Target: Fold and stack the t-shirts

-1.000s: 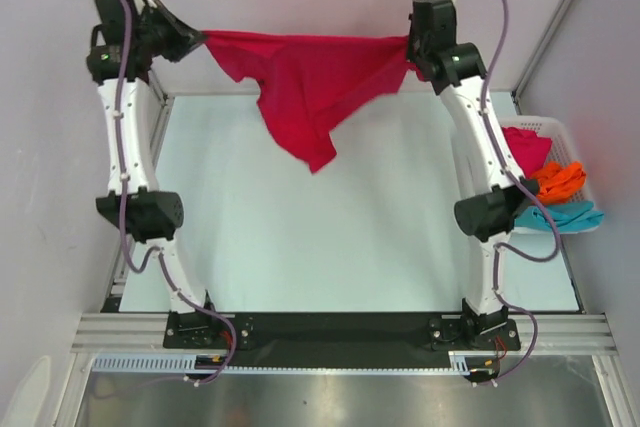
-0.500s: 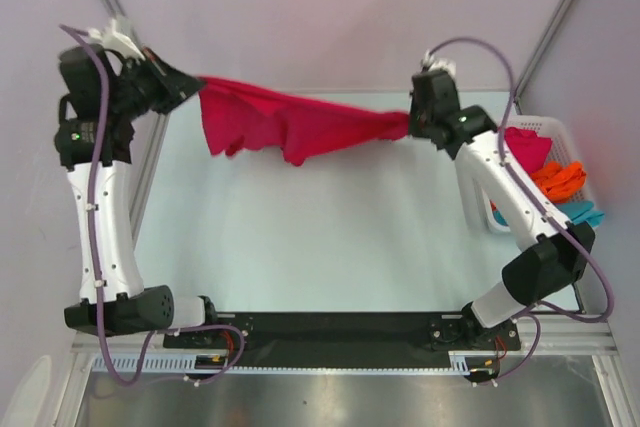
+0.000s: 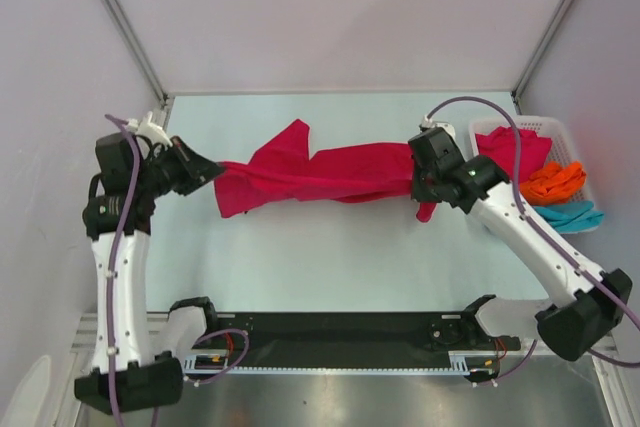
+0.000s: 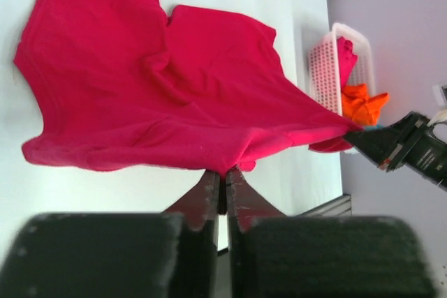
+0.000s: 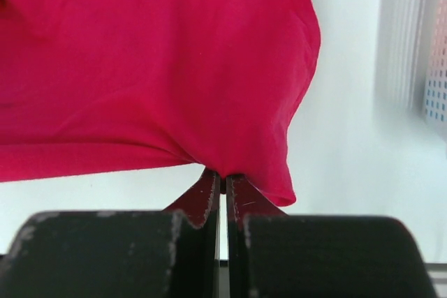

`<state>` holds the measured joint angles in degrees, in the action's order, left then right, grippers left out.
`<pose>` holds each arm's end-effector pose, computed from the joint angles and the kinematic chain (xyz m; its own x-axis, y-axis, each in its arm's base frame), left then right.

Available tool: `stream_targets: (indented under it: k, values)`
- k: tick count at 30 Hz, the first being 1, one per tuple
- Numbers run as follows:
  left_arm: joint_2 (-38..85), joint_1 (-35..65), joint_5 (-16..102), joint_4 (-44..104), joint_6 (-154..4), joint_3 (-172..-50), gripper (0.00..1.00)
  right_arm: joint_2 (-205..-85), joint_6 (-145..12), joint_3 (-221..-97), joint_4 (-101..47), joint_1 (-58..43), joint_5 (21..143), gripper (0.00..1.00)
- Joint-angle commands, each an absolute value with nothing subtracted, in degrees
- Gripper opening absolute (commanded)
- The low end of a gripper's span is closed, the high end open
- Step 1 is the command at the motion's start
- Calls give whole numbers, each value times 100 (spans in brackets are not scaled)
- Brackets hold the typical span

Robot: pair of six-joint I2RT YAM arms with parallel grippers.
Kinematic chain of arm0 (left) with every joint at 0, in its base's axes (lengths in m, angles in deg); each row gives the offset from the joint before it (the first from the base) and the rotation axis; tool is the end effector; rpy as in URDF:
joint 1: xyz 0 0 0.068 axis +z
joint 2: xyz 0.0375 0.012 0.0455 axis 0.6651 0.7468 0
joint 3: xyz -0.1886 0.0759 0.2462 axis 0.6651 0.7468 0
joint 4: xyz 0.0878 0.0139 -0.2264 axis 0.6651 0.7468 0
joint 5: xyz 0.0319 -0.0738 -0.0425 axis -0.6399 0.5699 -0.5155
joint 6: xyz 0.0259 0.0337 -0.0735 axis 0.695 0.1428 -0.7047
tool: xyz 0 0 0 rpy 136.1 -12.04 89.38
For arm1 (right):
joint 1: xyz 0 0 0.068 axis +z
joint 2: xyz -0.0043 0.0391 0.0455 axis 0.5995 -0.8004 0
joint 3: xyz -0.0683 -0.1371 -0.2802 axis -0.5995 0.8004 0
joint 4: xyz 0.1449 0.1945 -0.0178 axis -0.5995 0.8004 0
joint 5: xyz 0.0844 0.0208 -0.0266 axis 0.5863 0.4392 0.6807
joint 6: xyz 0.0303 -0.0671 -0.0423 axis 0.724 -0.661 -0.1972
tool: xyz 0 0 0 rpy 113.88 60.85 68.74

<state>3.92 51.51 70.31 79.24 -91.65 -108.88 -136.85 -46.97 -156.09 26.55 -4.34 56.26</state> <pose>0.1678 -0.0151 0.4113 -0.6372 -0.4969 -0.5891 0.0485 0.7370 -0.6742 0.2132 0.1082 0.3535 -0.7734 0.0027 -0.6339 -0.0199 0.9994 0.0285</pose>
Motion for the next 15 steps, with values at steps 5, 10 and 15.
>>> stream_targets:
  k: [5,10,15]
  values:
    - [-661,5206,7282,7874,-9191,-9830,100,-13103,-4387,-15181,3397,-379,5742,37]
    - [-601,5206,7132,7847,-9262,-9979,100,-13076,-4449,-15180,3300,-370,6058,50]
    - [-250,5206,6956,7532,-9384,-10102,100,-13190,-4510,-15312,3116,-379,6252,52]
